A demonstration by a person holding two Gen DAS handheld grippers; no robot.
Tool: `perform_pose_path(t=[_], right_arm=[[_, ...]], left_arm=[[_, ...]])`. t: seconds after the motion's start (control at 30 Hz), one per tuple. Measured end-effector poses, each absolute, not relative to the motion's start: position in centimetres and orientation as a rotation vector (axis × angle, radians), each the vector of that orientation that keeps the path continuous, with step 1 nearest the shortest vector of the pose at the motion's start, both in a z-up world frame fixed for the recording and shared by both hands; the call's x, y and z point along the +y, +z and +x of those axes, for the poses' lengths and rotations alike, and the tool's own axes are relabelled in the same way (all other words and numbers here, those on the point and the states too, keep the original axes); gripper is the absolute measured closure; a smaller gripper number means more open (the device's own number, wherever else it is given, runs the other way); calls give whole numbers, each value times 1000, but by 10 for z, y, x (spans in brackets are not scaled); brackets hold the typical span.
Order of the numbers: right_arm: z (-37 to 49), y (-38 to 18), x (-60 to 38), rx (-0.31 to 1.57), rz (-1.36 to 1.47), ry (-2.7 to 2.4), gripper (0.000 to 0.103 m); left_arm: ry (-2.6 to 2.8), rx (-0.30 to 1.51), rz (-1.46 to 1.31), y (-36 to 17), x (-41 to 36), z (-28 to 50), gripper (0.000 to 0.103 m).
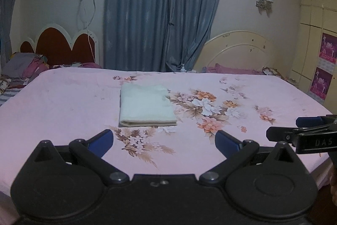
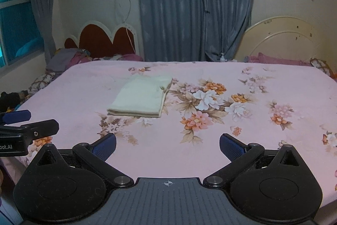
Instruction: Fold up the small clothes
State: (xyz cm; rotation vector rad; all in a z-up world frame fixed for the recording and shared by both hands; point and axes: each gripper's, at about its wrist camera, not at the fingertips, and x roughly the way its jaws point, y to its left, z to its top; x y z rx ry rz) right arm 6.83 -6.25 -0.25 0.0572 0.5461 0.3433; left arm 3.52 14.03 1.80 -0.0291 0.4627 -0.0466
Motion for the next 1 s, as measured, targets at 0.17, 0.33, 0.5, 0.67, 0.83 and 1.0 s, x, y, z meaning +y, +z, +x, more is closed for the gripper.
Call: perform_pose_path(t=[0.17, 0.33, 0.5, 0.67, 0.83, 1.0], right_arm=[[64, 2, -66, 532, 55, 339, 0], [62, 4, -70, 523, 55, 335, 0], [62, 3, -75, 524, 53, 330, 0], [63, 3, -81, 526, 57, 325, 0], [64, 4, -85, 524, 64, 322, 0], [65, 4, -88, 520, 69, 321, 0]], left_arm=[[-53, 452, -24, 20, 137, 34, 1], [-61, 448, -19, 21, 134, 36, 1], [-64, 448, -19, 20, 131, 37, 1], [-67, 449, -18, 19, 129, 40, 1], [-72, 452, -11, 20, 126, 41, 1], [-74, 454, -8, 20, 124, 42, 1]])
